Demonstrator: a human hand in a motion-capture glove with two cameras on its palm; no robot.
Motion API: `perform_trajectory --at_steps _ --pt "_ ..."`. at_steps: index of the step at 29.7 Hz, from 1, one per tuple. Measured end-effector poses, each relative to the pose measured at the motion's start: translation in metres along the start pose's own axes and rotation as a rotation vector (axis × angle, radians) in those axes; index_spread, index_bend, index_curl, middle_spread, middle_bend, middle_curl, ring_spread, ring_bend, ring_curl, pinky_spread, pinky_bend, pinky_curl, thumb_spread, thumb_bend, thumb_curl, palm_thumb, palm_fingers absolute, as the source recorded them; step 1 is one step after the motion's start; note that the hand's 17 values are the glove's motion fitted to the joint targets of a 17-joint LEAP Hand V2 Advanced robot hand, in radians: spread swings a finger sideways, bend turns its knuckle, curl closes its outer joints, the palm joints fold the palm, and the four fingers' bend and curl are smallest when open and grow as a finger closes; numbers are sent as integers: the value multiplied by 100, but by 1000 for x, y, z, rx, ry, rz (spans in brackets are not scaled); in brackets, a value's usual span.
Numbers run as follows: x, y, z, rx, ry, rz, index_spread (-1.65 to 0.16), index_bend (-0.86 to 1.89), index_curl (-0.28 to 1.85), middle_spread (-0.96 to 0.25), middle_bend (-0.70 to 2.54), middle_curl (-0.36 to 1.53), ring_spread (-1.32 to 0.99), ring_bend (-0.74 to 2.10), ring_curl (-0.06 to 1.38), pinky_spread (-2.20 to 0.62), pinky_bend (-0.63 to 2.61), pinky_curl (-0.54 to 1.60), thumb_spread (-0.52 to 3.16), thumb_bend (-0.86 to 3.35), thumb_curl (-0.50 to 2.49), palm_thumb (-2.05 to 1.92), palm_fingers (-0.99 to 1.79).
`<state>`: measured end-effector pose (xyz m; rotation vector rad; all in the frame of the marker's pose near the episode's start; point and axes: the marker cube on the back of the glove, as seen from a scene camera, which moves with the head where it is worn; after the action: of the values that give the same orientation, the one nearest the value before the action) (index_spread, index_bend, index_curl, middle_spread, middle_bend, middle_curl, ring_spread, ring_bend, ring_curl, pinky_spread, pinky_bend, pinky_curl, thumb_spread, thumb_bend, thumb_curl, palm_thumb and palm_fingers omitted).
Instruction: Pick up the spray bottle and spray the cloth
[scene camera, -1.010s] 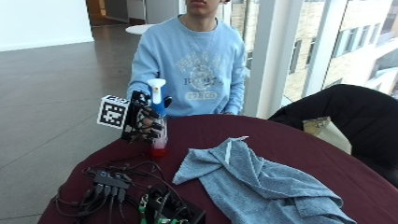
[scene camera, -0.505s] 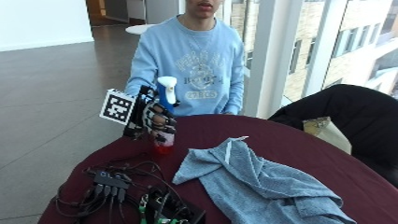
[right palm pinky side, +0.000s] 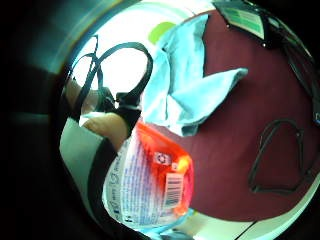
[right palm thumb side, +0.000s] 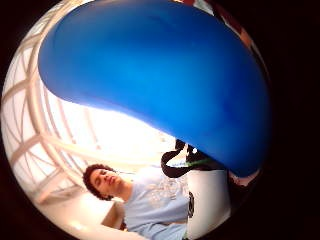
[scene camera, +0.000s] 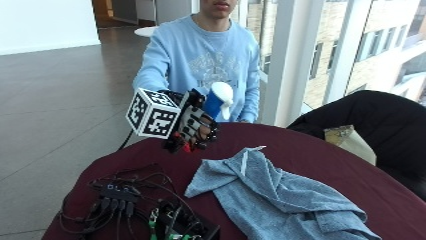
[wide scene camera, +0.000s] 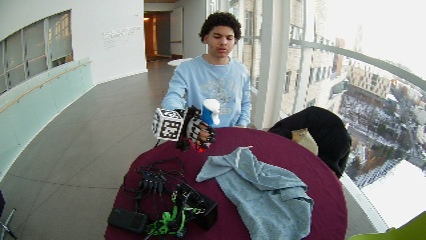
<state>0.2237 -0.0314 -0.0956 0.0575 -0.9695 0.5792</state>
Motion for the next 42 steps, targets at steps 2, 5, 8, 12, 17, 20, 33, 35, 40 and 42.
perform_trajectory --at_steps 2,5,8,12,17,20,33,35,40,42 --pt "-2 -8 3 -55 17 65 -21 12 32 -8 43 48 -6 55 40 20 19 31 99 -2 46 80 114" --pt "-2 -19 5 -100 23 146 -20 13 32 -8 43 48 -5 55 40 21 18 31 102 -2 46 79 114" --pt "-2 -28 6 -116 24 193 -20 13 33 -7 43 48 -5 55 40 21 18 31 103 -2 46 78 114" --pt "0 -38 9 -136 31 230 -20 13 33 -7 43 48 -5 55 40 21 18 31 105 -2 46 77 113" --pt "1 -44 21 -160 54 249 -19 13 33 -7 43 48 -4 55 40 21 18 32 107 -2 45 77 113" --pt "2 -46 26 -167 68 258 -19 13 33 -6 44 48 -4 55 40 21 18 32 108 -2 45 77 113" --pt "-3 -49 31 -188 106 266 -18 12 33 -6 44 48 -4 56 40 21 18 32 111 -2 45 77 113" --pt "-3 -49 33 -191 114 266 -18 12 33 -6 44 48 -3 56 40 21 18 32 111 -2 45 77 113" --pt "-4 -49 35 -192 126 271 -17 13 33 -6 44 48 -3 56 40 21 18 32 111 -2 45 77 113" --pt "-4 -48 36 -193 129 275 -17 13 33 -6 44 48 -3 56 40 21 18 32 111 -2 45 76 113"
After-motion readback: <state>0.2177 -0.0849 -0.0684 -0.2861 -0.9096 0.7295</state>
